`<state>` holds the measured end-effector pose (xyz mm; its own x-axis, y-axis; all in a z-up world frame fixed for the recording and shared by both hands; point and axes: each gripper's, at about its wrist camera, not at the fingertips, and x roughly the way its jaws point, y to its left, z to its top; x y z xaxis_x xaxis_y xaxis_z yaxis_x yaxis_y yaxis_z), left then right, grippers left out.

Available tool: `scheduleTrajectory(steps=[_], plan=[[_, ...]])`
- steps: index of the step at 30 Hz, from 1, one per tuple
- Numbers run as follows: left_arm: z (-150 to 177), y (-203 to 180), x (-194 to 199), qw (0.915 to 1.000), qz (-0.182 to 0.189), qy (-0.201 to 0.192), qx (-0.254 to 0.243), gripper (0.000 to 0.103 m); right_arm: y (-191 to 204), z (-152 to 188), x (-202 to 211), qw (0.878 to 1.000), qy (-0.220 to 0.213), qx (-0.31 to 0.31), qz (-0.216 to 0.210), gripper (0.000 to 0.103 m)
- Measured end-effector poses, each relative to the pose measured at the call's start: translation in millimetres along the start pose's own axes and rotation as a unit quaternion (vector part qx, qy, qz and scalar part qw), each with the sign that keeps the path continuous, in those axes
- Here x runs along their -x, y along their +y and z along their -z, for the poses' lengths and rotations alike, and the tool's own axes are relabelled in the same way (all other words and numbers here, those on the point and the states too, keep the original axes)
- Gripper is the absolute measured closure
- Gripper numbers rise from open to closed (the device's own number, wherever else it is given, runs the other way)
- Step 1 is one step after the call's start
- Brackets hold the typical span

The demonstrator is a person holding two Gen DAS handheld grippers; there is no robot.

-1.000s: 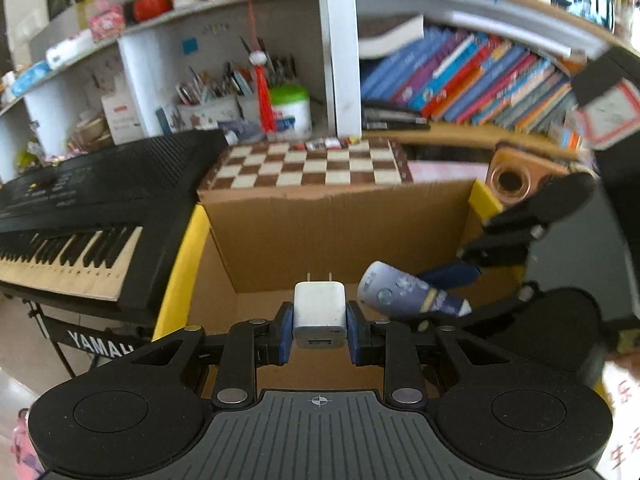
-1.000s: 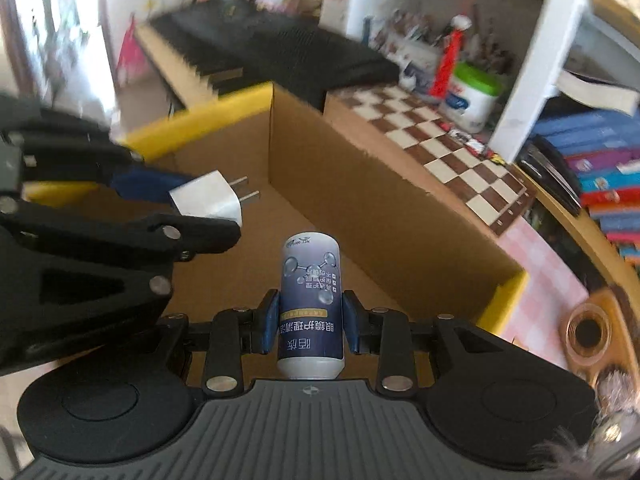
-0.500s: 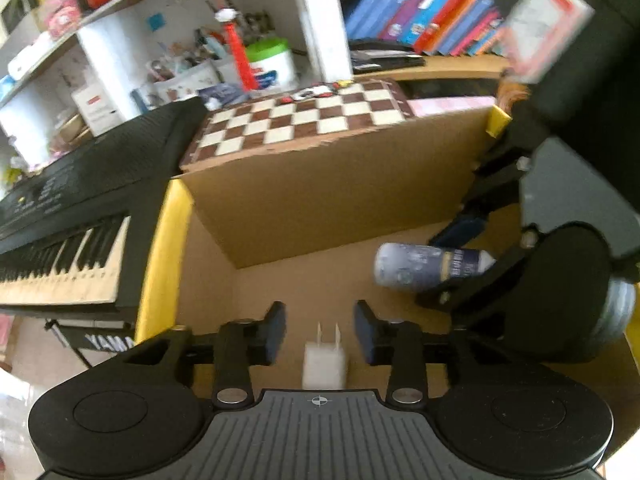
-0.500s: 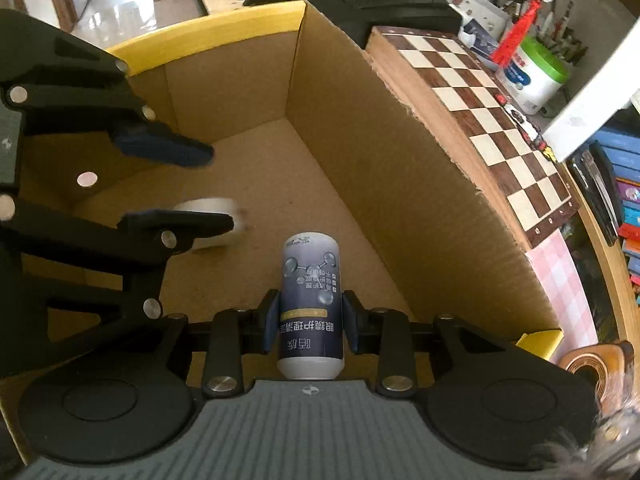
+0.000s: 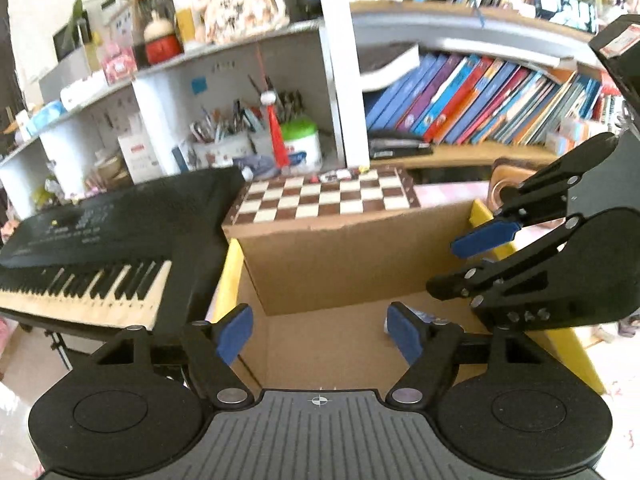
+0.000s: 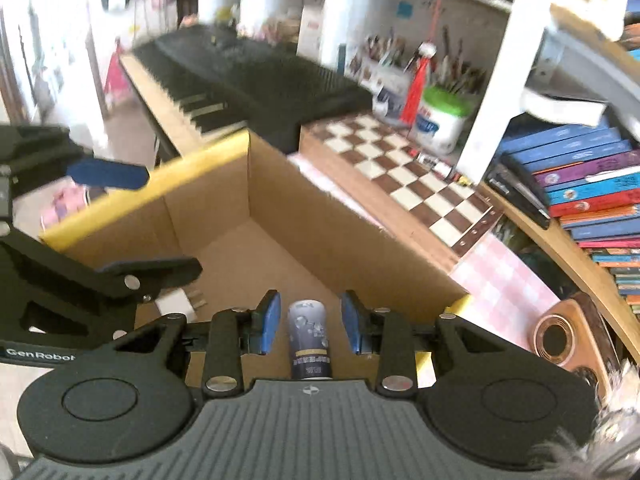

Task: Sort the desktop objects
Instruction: 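Open the left tool to drop the charger while the right tool drops the spray bottle into the box, then move both open tools back toward the remaining objects by the tape roll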

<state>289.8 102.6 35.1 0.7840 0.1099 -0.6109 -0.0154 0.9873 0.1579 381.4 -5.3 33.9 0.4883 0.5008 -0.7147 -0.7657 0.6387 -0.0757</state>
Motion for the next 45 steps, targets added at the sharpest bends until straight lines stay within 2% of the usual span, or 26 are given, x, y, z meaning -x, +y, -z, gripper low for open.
scheduleTrajectory(steps=[2,7,14,18,26,29,37,40,45], plan=[[2.4,-0.8,11.7,0.9999,0.004,-0.015,0.005,0.021,0.4,2.6,16.1,1.0,-0.019,-0.016,0.006,0.071],[13.8,1.5,38.0,0.9985,0.018,-0.04,0.033,0.017,5.1,17.4,55.4,0.996,-0.062,-0.058,0.022,0.071],[40.0,10.9,75.5,0.9913,0.058,-0.077,0.09,0.003,20.8,49.9,101.8,0.986,-0.109,-0.118,0.053,0.06],[58.1,11.5,92.8,0.9884,0.062,-0.09,0.105,0.002,35.8,72.5,120.6,0.979,-0.121,-0.142,0.085,0.052],[97.9,8.4,124.8,0.9843,0.083,-0.094,0.124,0.0,74.9,121.6,144.2,0.971,-0.107,-0.185,0.111,0.051],[115.3,3.9,136.4,0.9838,0.084,-0.089,0.131,0.0,92.0,137.5,152.2,0.968,-0.106,-0.191,0.12,0.047],[157.7,-10.4,163.1,0.9823,0.084,-0.077,0.149,0.0,120.4,169.5,165.5,0.969,-0.08,-0.201,0.123,0.042],[170.5,-14.6,170.8,0.9792,0.095,-0.073,0.164,0.0,129.5,179.2,169.7,0.968,-0.072,-0.202,0.131,0.036],[180.4,-18.4,180.6,0.9793,0.09,-0.074,0.165,0.0,145.1,197.6,175.1,0.969,-0.06,-0.201,0.132,0.035]])
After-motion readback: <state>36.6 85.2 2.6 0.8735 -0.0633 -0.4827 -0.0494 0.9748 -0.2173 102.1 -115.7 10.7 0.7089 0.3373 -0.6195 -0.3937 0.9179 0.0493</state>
